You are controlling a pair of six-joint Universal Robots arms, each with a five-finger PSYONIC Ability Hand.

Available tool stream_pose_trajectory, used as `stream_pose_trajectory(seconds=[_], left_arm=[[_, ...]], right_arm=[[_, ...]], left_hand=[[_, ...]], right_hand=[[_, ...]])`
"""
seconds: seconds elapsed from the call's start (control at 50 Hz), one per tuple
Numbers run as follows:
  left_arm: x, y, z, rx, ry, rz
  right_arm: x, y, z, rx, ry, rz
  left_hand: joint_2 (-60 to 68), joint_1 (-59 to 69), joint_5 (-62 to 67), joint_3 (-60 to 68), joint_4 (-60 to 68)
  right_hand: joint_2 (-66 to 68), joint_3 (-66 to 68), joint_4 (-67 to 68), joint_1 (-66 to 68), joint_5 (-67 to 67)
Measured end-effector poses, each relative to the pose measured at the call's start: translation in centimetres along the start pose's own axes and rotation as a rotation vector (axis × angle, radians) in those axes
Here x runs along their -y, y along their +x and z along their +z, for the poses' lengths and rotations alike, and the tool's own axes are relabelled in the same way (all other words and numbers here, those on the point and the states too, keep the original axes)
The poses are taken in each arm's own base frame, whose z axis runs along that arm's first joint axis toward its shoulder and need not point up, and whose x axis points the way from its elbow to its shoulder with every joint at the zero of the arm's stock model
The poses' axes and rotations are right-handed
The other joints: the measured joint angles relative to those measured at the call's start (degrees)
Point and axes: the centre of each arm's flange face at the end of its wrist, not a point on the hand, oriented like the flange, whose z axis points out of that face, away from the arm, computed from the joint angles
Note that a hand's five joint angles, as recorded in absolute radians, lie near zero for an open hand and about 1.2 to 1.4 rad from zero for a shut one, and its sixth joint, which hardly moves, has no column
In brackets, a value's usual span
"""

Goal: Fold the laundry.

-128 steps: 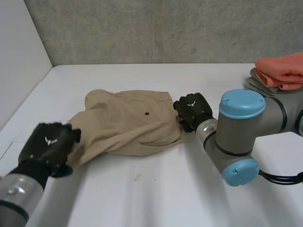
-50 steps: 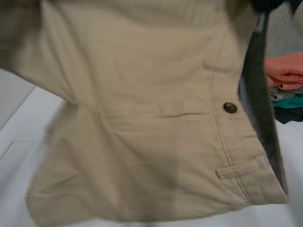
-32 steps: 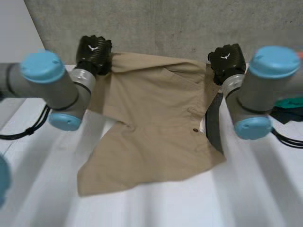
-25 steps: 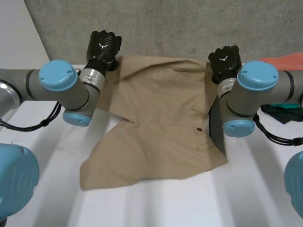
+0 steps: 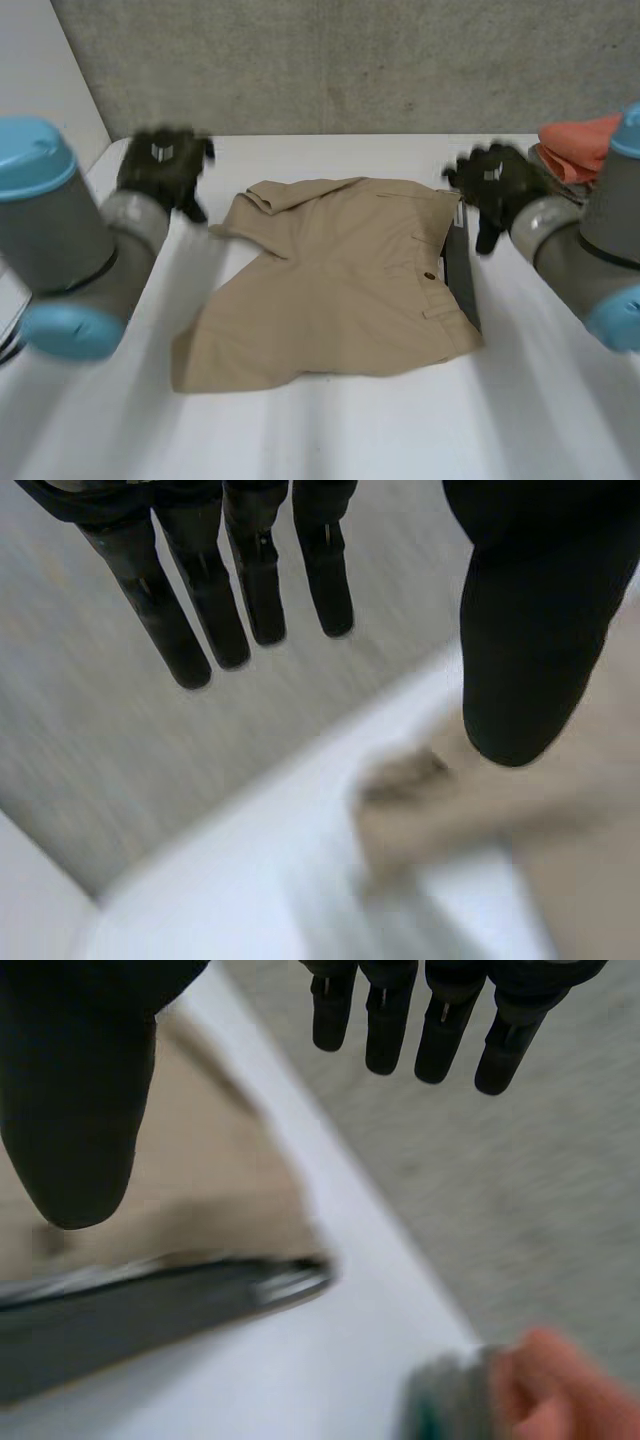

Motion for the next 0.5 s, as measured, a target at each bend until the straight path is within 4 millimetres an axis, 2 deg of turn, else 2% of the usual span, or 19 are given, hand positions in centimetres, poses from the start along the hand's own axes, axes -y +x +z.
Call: stream_pose_trajectory(seconds=[0.02, 0.04, 0.06, 0.12, 0.22, 0.34, 0.42, 0.5], left_arm=[[-1.0, 0.2, -1.8, -0.024, -0.07, 0.005], [-1.3, 0.3, -2.3, -0.031, -0.091, 0.006], [-2.6, 0.5, -4.4, -0.059, -0.168, 0.011], [-4.7, 0.9, -7.6, -0.099, -0.275, 0.017], [-7.4, 1.5, -10.6, -0.148, -0.375, 0.017], [-9.6, 1.9, -11.5, -0.183, -0.414, 0.002], [-10.7, 1.9, -10.9, -0.18, -0.412, -0.009], [-11.4, 2.0, -10.0, -0.171, -0.389, -0.012]], right_arm=[[-0.8, -0.7, -1.0, 0.047, -0.039, 0.008], [-0.9, -0.8, -1.2, 0.058, -0.046, 0.009], [-1.8, -1.8, -2.4, 0.115, -0.084, 0.018], [-3.2, -3.3, -4.0, 0.196, -0.119, 0.023], [-5.6, -4.7, -5.1, 0.268, -0.114, 0.023], [-7.4, -5.2, -5.1, 0.282, -0.073, 0.028], [-8.0, -5.5, -4.9, 0.28, -0.062, 0.029], [-8.5, -5.8, -4.4, 0.276, -0.053, 0.027]], left_hand=[[3.8, 3.8, 3.6, 3.5, 3.7], [3.8, 3.8, 3.6, 3.5, 3.7], [7.8, 8.3, 7.7, 7.7, 8.0], [9.9, 9.7, 9.6, 9.8, 10.0], [10.0, 9.6, 9.7, 9.9, 10.2], [5.6, 4.9, 5.1, 5.7, 5.4], [5.2, 4.7, 4.4, 5.3, 5.0], [5.2, 4.7, 4.4, 5.3, 5.0]], right_hand=[[1.8, 2.1, 2.2, 2.2, 2.0], [2.3, 2.6, 2.7, 2.8, 2.5], [4.3, 4.8, 4.9, 5.4, 5.0], [5.3, 6.1, 6.3, 6.6, 6.5], [10.9, 11.1, 11.3, 11.5, 11.0], [11.6, 12.3, 12.1, 12.0, 12.3], [13.1, 13.8, 13.6, 13.5, 13.5], [23.5, 23.3, 23.2, 24.1, 22.8]])
